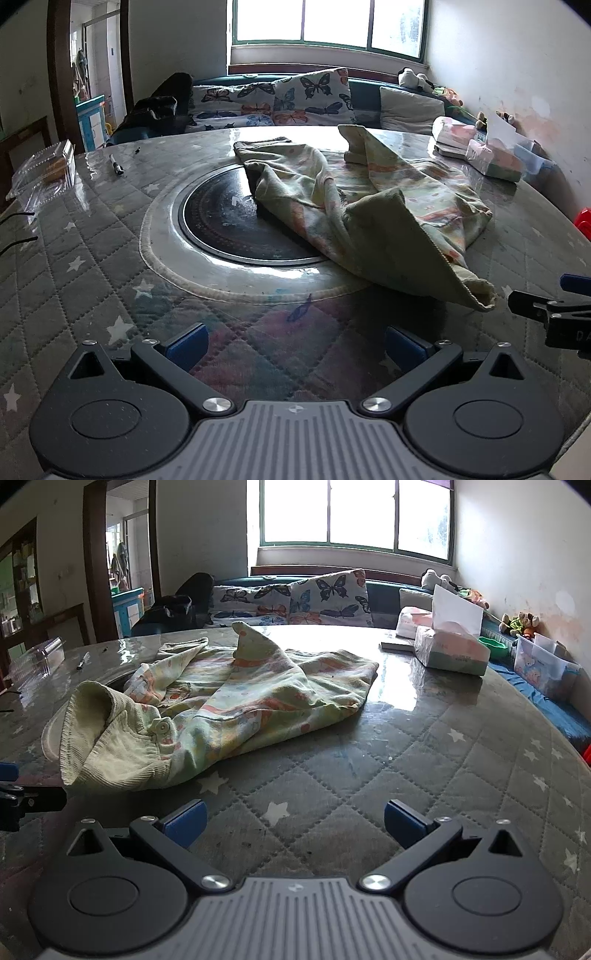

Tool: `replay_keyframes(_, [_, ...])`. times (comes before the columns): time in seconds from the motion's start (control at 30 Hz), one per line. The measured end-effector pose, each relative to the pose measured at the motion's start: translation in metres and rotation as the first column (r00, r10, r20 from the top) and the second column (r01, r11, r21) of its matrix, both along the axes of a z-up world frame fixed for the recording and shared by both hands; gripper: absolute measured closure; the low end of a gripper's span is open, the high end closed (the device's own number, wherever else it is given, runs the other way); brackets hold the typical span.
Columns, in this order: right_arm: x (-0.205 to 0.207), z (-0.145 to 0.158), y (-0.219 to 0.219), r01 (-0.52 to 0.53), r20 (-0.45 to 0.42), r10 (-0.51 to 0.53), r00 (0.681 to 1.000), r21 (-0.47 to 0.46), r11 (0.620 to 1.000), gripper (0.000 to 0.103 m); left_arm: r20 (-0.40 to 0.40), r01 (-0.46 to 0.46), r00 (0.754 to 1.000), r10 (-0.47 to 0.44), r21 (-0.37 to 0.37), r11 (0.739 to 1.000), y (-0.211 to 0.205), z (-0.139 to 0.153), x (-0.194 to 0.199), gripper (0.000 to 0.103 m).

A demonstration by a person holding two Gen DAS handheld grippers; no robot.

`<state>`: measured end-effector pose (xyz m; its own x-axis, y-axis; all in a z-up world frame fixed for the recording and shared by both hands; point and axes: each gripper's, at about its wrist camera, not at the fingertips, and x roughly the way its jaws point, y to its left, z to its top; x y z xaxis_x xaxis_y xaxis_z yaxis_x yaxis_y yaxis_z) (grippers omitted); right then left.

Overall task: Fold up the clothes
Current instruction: 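Move both grippers toward the crumpled pale green shirt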

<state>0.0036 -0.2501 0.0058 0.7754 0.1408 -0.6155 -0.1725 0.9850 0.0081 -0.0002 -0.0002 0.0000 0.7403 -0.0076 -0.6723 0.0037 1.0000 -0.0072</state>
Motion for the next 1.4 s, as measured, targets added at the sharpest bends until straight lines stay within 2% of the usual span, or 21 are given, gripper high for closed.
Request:
replay_keyframes(0.27, [-0.005,0.003,0.0,-0.002,0.012,0.002,1.0,0.004,1.0,0.0,-0.014,-0.001,1.0,0.001,-0.025,1.0,-0.004,0.001,-0.005,0.0])
replay_keyframes(0.67, [-0.01,0.005,0.002,-0.012,0.022,0.012,1.0,0.006,1.0,0.0,-0.028,0.003,1.0,-0.003,0.008,1.0,-0.014,-0.001,-0.006,0.0])
replay_keyframes(1.4, [0.008,0.003,0.009,-0.032,-0.007,0.032,0.999,-0.005,0.999,0.0,-0.057,0.001,0.998,0.001,0.033,0.999,-0.012,-0.006,0.012,0.0])
